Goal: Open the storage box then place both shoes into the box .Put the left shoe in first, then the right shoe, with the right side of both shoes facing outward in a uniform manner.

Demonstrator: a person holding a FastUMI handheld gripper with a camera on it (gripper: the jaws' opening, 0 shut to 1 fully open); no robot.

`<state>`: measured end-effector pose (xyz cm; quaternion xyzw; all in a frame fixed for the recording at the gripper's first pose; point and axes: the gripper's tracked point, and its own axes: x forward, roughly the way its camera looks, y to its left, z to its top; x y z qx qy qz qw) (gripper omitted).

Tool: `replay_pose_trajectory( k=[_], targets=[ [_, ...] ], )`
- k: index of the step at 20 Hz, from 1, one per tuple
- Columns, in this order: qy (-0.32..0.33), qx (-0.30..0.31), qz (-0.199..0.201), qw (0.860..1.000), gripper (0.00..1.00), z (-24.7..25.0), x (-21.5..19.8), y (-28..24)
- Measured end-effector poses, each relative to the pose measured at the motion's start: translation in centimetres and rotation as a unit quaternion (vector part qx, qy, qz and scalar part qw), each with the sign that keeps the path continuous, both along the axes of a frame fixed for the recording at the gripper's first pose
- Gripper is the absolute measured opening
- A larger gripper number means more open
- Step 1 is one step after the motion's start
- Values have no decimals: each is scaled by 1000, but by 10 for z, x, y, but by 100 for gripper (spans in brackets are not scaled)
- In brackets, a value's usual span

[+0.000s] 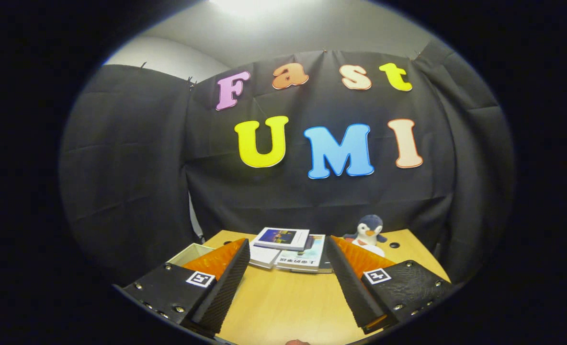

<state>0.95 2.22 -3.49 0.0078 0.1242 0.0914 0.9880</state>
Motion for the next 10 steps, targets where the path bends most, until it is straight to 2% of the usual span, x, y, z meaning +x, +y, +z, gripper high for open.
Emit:
replay_pose_trajectory(
  k=[4,10],
  targets=[
    [-21,4,-24,999,97,4,-4,-22],
    [-30,16,-31,999,97,10,1,-33]
  ],
)
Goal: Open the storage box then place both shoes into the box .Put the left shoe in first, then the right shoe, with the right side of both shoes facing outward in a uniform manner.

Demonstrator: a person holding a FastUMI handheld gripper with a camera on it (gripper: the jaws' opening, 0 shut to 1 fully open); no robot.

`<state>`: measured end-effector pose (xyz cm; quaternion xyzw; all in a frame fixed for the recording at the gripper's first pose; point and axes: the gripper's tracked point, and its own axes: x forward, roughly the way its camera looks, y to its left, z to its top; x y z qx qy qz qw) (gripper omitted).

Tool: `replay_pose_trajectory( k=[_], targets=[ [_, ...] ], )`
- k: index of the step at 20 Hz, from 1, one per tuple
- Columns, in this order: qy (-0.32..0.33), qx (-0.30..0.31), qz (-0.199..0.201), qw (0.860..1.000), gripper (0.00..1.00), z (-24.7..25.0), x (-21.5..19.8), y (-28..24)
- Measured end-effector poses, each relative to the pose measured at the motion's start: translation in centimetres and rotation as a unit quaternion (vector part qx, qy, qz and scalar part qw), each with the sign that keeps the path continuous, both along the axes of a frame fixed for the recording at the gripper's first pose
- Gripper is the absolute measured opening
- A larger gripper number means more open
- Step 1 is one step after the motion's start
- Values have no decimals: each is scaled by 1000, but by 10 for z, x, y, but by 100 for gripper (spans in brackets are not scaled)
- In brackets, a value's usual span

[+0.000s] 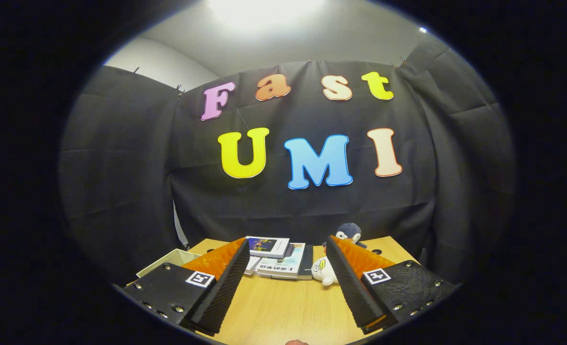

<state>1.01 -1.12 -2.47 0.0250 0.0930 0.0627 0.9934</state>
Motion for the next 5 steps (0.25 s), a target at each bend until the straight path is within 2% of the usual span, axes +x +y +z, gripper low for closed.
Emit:
replay_pose_trajectory(
  k=[5],
  targets=[
    [-20,-11,-3,1000,97,9,2,-1]
  ],
)
